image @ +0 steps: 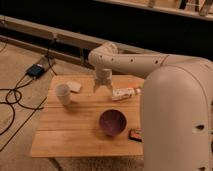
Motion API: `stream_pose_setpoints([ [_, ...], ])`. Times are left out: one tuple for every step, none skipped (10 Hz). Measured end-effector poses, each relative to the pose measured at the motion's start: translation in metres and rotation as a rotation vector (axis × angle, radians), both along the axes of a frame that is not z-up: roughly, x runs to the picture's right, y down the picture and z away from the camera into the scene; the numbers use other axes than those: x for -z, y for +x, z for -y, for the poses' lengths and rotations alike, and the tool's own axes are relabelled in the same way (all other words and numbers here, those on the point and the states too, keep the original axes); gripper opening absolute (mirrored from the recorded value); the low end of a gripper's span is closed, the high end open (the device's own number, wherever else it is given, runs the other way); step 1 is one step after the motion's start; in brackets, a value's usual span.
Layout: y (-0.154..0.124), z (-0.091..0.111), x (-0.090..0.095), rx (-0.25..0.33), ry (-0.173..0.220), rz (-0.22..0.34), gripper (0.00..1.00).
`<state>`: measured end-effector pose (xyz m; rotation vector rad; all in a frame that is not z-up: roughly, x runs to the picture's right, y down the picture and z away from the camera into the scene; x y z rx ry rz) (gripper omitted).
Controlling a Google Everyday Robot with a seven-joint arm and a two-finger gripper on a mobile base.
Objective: Knock the bottle over
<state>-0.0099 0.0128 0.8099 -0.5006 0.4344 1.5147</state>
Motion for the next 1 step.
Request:
stream_pose_setpoints([
  [0.0001, -0.0001, 0.0, 0.0, 0.0, 0.0, 0.65],
])
